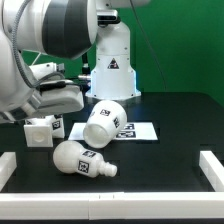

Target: Assemble lamp

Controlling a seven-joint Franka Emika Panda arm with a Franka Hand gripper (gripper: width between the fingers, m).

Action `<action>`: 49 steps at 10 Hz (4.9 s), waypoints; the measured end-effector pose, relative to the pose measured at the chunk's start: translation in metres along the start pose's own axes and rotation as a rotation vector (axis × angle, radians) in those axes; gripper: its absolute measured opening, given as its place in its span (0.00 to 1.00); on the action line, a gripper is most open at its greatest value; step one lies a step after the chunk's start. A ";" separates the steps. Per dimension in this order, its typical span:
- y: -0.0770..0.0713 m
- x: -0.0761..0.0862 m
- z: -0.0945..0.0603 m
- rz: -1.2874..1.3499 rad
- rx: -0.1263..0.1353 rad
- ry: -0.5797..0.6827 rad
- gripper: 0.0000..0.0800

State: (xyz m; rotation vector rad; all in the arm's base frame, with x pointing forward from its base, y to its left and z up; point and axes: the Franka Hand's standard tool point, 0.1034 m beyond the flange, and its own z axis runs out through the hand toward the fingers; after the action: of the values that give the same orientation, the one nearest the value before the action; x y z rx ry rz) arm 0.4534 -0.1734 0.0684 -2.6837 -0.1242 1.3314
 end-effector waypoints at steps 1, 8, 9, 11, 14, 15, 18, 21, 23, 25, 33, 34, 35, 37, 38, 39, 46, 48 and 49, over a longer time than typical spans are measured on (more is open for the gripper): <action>-0.002 0.001 0.000 -0.012 0.004 0.001 0.87; 0.015 0.003 0.017 0.053 0.004 -0.040 0.87; 0.014 0.004 0.017 0.045 0.004 -0.040 0.87; 0.013 0.004 0.026 0.041 0.012 -0.075 0.87; 0.015 0.009 0.038 0.037 0.017 -0.103 0.87; 0.014 0.010 0.038 0.028 0.016 -0.103 0.87; 0.013 0.011 0.049 0.020 0.021 -0.124 0.87; 0.013 0.013 0.065 -0.004 0.023 -0.127 0.87; 0.012 0.014 0.064 -0.015 0.022 -0.127 0.87; 0.011 0.014 0.064 -0.025 0.021 -0.128 0.67; -0.032 -0.027 -0.031 -0.126 -0.007 0.074 0.66; -0.055 -0.032 -0.049 -0.119 0.002 0.120 0.66; -0.079 -0.034 -0.068 -0.072 0.028 0.179 0.66; -0.117 -0.039 -0.103 -0.061 0.029 0.338 0.66; -0.114 -0.038 -0.104 -0.063 0.018 0.405 0.66; -0.113 -0.036 -0.105 -0.057 0.013 0.457 0.66; -0.206 0.048 -0.164 0.075 -0.052 0.960 0.67; -0.226 0.062 -0.164 0.047 -0.070 1.115 0.67; -0.223 0.064 -0.170 0.051 -0.078 1.208 0.67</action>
Offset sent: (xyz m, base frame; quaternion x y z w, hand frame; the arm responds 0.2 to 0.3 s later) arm -0.0310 -0.0463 -0.0127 -0.1082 -0.1045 0.2067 0.9668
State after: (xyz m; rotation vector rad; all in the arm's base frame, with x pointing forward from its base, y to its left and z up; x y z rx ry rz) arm 0.6250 0.0397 0.1563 -3.0322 0.0355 -0.4371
